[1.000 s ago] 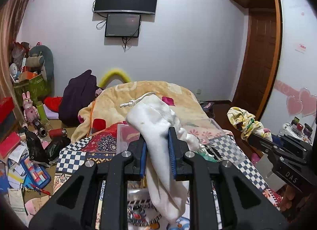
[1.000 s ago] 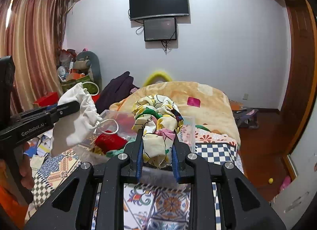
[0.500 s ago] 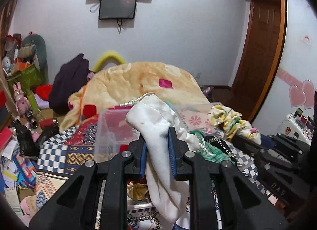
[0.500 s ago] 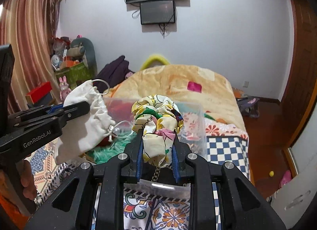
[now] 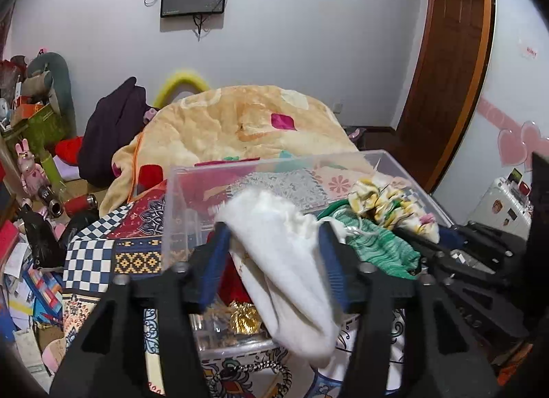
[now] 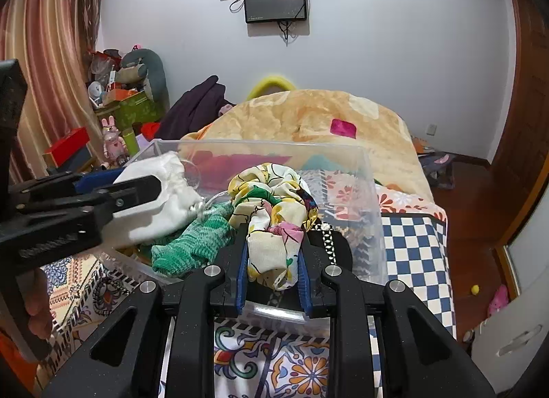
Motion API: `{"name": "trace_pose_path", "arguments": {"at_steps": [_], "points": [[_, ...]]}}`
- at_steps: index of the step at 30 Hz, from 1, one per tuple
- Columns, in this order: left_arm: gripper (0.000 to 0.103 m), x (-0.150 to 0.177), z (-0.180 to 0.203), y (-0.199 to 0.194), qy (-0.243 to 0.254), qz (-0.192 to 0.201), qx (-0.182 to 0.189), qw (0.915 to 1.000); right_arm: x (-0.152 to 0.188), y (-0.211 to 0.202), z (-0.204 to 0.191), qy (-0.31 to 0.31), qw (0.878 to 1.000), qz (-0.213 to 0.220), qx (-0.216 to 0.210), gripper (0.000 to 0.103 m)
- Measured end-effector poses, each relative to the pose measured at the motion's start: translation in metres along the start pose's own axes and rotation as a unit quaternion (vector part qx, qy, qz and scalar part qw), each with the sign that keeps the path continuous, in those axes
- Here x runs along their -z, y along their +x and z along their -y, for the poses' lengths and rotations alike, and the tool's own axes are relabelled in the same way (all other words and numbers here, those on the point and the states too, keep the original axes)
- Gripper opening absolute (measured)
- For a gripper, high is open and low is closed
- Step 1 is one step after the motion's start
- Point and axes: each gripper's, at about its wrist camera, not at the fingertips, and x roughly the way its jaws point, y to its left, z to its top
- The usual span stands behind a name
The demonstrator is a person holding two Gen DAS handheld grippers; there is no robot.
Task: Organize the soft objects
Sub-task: 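Open both tools to release the white bag and scrunchie into the box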
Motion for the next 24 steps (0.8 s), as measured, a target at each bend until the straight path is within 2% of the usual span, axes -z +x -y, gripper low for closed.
{"name": "trace_pose_path", "arguments": {"at_steps": [2,5,6,10,12,18,24], "points": [[0.06,-0.001,-0.001,-0.009,0.003,0.011,0.0,0.9999,0.0,0.001,0.0,-0.005,1.0,-0.002,0.003,0.022],[0.073,0.001,-0.002,-0.025,0.012,0.02,-0.004,0.9997,0.001,0.001,-0.001,-0.009,1.0,-0.006,0.003,0.024],[0.078,0.003,-0.003,-0.029,0.011,0.023,-0.005,0.9997,0.001,0.0,0.0,-0.009,1.0,-0.009,0.004,0.028],[0.081,0.014,-0.011,-0.041,0.012,0.015,0.0,0.9998,0.003,-0.007,0.002,-0.007,1.0,-0.002,0.004,0.041],[0.084,0.023,-0.015,-0.043,0.012,0.005,-0.002,0.9999,0.003,-0.012,0.004,-0.006,1.0,0.004,0.004,0.045],[0.085,0.058,-0.019,-0.039,0.036,-0.036,-0.014,0.9986,0.002,-0.025,0.004,-0.017,1.0,0.017,0.01,0.052],[0.085,0.087,-0.022,-0.019,0.04,-0.088,-0.024,0.9951,0.007,-0.032,0.003,-0.018,1.0,0.019,0.007,0.052]]}}
